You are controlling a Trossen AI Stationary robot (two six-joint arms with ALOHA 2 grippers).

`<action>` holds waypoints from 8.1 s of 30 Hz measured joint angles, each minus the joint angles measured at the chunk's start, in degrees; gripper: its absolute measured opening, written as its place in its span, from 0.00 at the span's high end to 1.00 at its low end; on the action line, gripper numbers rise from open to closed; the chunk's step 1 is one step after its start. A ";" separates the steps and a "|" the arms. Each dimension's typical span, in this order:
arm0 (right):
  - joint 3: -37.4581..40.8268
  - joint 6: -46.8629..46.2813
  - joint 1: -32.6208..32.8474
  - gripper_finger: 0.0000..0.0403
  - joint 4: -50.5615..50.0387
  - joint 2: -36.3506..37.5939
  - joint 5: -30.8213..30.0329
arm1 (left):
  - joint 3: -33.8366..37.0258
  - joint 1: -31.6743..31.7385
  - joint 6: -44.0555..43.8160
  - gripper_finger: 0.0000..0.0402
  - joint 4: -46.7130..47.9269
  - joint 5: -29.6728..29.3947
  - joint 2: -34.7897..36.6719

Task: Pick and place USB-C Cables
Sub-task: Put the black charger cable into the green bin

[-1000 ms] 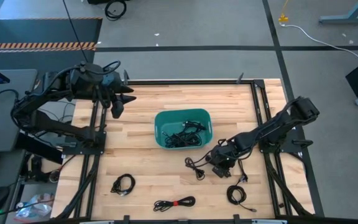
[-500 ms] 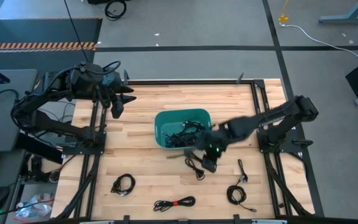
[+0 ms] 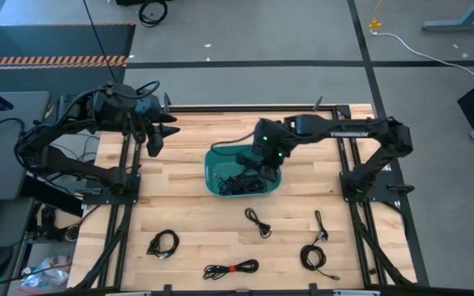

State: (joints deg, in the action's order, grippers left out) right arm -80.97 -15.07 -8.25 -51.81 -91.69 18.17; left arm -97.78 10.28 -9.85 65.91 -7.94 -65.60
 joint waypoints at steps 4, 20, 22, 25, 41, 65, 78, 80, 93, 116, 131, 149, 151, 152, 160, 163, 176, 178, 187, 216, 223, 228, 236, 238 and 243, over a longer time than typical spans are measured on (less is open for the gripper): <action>0.02 4.84 -2.55 0.83 0.46 -4.20 2.04 | 0.00 -0.02 0.00 0.58 0.01 0.00 -0.02; -4.53 17.09 -1.66 0.83 -2.58 -15.38 2.64 | 0.00 0.00 0.00 0.58 0.01 -0.14 -0.02; -7.29 17.61 -1.62 0.83 -3.21 -15.14 2.08 | 0.00 -0.01 0.00 0.58 0.02 -0.53 -0.02; -13.61 18.45 -1.62 0.83 -7.07 -14.85 1.12 | 0.00 0.00 0.00 0.58 0.02 -0.66 -0.02; -19.15 25.81 -6.16 0.83 -15.06 -15.25 -6.56 | 0.00 0.00 0.00 0.58 0.35 -0.64 -0.02; -1.66 24.59 -8.51 0.83 -4.80 -15.22 -4.36 | 0.00 0.00 -0.39 0.58 0.39 -0.63 -0.02; 3.67 23.65 -8.53 0.83 1.70 -14.96 -3.79 | 0.00 -0.01 -0.48 0.58 0.39 -0.63 -0.02; 3.67 23.63 -8.49 0.83 1.97 -14.96 -3.78 | 0.00 0.00 -0.50 0.58 0.39 -0.63 -0.02; 0.69 22.69 -8.29 0.59 2.74 -15.27 -3.26 | 0.00 -0.02 -0.46 0.58 0.39 -0.63 -0.02; -20.18 18.47 -4.98 0.74 -0.70 -15.11 3.00 | 9.90 -0.03 -22.55 0.58 18.56 -0.61 1.07; -45.77 20.60 -1.95 0.74 -6.83 -14.96 4.50 | 43.48 -21.18 -54.66 0.58 -2.75 10.72 1.63; -47.23 21.09 -1.95 0.74 -7.92 -14.98 4.02 | 59.84 -50.87 -99.50 0.58 -18.54 10.98 1.51; -47.23 21.09 -1.95 0.74 -7.91 -14.98 3.82 | 59.84 -51.96 -102.91 0.58 -19.38 11.69 1.51; -47.23 21.07 -1.95 0.74 -7.90 -14.98 3.80 | 59.84 -52.39 -104.41 0.58 -19.89 12.01 1.51; -47.23 21.24 -1.95 0.74 -7.90 -15.01 2.49 | 59.82 -53.61 -106.44 0.58 -29.34 12.15 -0.55; -47.23 21.28 -1.95 0.74 -7.90 -15.03 2.49 | 59.82 -53.68 -106.27 0.58 -31.18 12.31 -3.45; -47.23 22.77 -1.82 0.74 -8.14 -15.03 2.93 | 59.82 -53.72 -104.04 0.58 -31.74 13.86 -13.75; -47.23 23.08 -1.71 0.74 -8.24 -15.03 2.93 | 59.82 -53.72 -103.94 0.58 -32.10 13.84 -15.17; -47.23 24.28 -1.62 0.75 -8.42 -15.03 2.95 | 59.57 -53.70 -102.46 0.61 -36.04 14.32 -18.94; -47.19 24.35 -3.90 0.98 -7.04 -0.78 -3.64 | 38.08 -28.46 -56.76 0.91 -14.08 -7.31 -6.60; -47.19 24.12 -3.94 0.99 -7.54 0.99 -6.63 | 22.77 -14.40 -27.80 0.91 -11.58 -11.59 -8.60; -47.19 24.11 -3.94 0.99 -7.55 1.04 -6.80 | 16.13 -5.45 -14.44 0.91 -13.55 -10.45 -12.14; -47.19 24.24 -3.94 0.99 -7.52 0.86 -9.56 | 14.75 -0.06 -5.45 0.91 -20.25 4.28 -21.01; -47.19 24.24 -4.07 0.99 -7.55 0.86 -10.57 | 14.77 -0.15 -3.85 0.91 -20.17 6.24 -24.31; -47.19 24.09 -4.49 0.99 -7.52 0.86 -11.10 | 14.82 -0.70 -0.18 0.91 -22.67 10.27 -32.40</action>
State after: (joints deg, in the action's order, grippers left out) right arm -128.16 9.02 -12.74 -59.33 -90.83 7.07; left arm -82.96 9.58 -10.02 43.24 2.32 -98.00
